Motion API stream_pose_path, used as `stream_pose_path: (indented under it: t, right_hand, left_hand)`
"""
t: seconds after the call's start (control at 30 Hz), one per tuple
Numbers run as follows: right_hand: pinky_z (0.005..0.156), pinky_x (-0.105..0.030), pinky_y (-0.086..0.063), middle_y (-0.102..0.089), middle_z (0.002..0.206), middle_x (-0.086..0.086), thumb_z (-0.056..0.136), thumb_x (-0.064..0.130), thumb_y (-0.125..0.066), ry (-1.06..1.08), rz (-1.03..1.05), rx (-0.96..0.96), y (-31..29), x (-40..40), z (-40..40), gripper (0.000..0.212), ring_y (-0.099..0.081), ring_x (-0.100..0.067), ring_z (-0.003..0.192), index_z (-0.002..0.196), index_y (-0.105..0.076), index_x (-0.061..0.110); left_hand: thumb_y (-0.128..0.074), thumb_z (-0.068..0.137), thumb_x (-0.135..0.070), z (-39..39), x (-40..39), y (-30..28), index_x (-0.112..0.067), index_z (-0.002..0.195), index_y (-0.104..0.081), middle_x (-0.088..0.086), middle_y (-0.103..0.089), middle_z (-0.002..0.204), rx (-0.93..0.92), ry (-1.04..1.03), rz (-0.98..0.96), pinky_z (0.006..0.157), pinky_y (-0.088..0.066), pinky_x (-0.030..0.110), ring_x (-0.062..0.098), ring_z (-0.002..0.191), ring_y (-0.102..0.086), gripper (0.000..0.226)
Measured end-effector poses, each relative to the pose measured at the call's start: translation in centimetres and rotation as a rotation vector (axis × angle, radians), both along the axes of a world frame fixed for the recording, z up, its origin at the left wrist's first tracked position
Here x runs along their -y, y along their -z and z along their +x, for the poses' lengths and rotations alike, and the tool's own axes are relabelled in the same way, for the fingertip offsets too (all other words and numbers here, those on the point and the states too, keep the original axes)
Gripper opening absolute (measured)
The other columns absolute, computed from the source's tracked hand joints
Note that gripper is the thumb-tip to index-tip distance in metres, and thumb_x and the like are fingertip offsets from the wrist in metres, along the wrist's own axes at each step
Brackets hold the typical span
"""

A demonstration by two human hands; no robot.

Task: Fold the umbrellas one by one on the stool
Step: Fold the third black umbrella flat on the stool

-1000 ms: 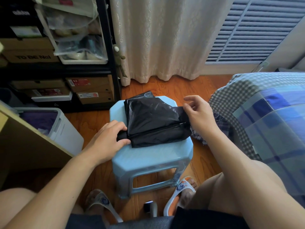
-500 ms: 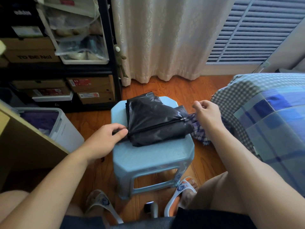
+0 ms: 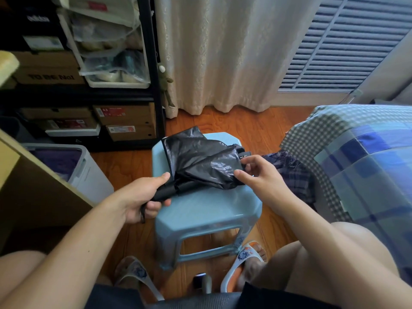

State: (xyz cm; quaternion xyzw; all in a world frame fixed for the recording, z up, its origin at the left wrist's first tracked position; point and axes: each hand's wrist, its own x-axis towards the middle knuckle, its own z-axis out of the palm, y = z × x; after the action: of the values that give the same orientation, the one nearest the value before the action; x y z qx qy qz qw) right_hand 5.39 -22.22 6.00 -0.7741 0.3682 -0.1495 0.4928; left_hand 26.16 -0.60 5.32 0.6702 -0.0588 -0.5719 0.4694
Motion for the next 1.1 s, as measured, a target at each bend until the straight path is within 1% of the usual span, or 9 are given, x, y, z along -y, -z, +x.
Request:
stream_pose_path:
  t: [0.1,0.2,0.4,0.47,0.6,0.7,0.8,0.93,1.1]
  right_hand:
    - [0.069,-0.035,-0.036,-0.046,0.075,0.0,0.091,0.036,-0.076,-0.049,0.069,-0.043,-0.6,-0.3,-0.2,0.038,-0.042,-0.014,0.071,0.082,-0.055,0.006]
    - [0.073,-0.041,-0.037,-0.045,0.076,-0.007,0.084,0.044,-0.076,0.001,0.16,-0.013,-1.7,-1.0,-1.0,0.05,-0.042,-0.019,0.074,0.079,-0.05,0.002]
    - [0.074,-0.042,-0.049,-0.069,0.083,-0.012,0.081,0.045,-0.08,0.05,0.127,0.037,-4.4,-5.5,-2.9,0.039,-0.06,-0.026,0.074,0.086,-0.065,0.01]
    - [0.074,-0.019,-0.048,-0.073,0.088,0.013,0.089,0.028,-0.079,0.027,0.109,0.036,-4.4,-7.5,-3.0,0.019,-0.067,-0.002,0.083,0.102,-0.067,0.022]
    - [0.075,-0.002,-0.045,-0.076,0.101,0.011,0.094,0.015,-0.073,0.114,0.044,0.151,-4.0,-8.8,-2.8,0.063,-0.067,0.002,0.096,0.14,-0.043,0.046]
    - [0.067,-0.026,-0.051,-0.075,0.085,-0.003,0.097,0.007,-0.069,0.085,-0.044,0.257,-5.1,-8.2,-1.8,0.046,-0.065,-0.027,0.077,0.129,-0.06,0.039]
    - [0.072,-0.025,-0.052,-0.076,0.083,0.001,0.095,0.002,-0.068,0.122,-0.099,0.342,-7.0,-6.8,0.1,0.023,-0.067,-0.009,0.073,0.106,-0.075,0.02]
    - [0.088,-0.052,-0.06,-0.078,0.09,-0.007,0.097,0.009,-0.068,0.12,-0.04,0.326,-9.0,-5.2,2.5,0.013,-0.074,-0.029,0.091,0.1,-0.077,0.019]
    - [0.094,-0.056,-0.058,-0.078,0.091,-0.004,0.098,0.015,-0.069,0.162,0.01,0.278,-9.5,-3.8,3.5,0.014,-0.074,-0.025,0.091,0.096,-0.078,0.025]
  left_hand:
    - [-0.058,0.102,-0.044,-0.5,0.1,0.1,-0.003,0.114,-0.062,0.02,-0.073,0.088,0.22,-0.027,-0.04,0.047,-0.039,0.025,0.017,0.048,-0.049,0.043]
    - [-0.073,0.093,-0.034,-0.5,-0.5,0.2,-0.02,0.108,-0.065,0.0,-0.072,0.098,0.682,0.099,-0.062,0.064,-0.047,0.025,0.012,0.073,-0.065,0.022]
    - [-0.077,0.088,-0.036,-0.7,-0.5,2.2,-0.025,0.118,-0.069,-0.003,-0.068,0.113,1.475,0.245,0.021,0.087,-0.045,0.041,0.026,0.109,-0.052,0.033]
    - [-0.076,0.088,-0.035,-0.6,-0.3,2.5,-0.023,0.12,-0.069,0.001,-0.067,0.112,1.505,0.227,0.015,0.085,-0.049,0.044,0.03,0.107,-0.054,0.035]
    - [-0.078,0.085,-0.03,-1.4,0.2,2.4,-0.018,0.115,-0.067,0.008,-0.06,0.113,1.571,0.142,0.069,0.082,-0.05,0.047,0.033,0.104,-0.052,0.034]
    - [-0.076,0.084,-0.017,-3.1,0.6,1.9,-0.018,0.094,-0.062,0.002,-0.058,0.096,1.465,-0.021,-0.035,0.077,-0.048,0.043,0.029,0.093,-0.053,0.017]
    - [-0.074,0.084,-0.006,-4.4,0.9,1.5,-0.02,0.085,-0.063,-0.009,-0.059,0.086,1.334,-0.101,-0.189,0.076,-0.04,0.031,0.021,0.088,-0.054,0.017]
    - [-0.068,0.093,-0.008,-4.4,1.0,1.0,-0.018,0.109,-0.07,-0.011,-0.066,0.102,1.106,-0.153,-0.296,0.087,-0.046,0.024,0.01,0.099,-0.06,0.019]
    - [-0.066,0.094,-0.009,-3.9,2.1,0.1,-0.034,0.102,-0.057,-0.011,-0.069,0.106,0.878,-0.28,-0.352,0.089,-0.049,0.022,0.001,0.103,-0.063,0.027]
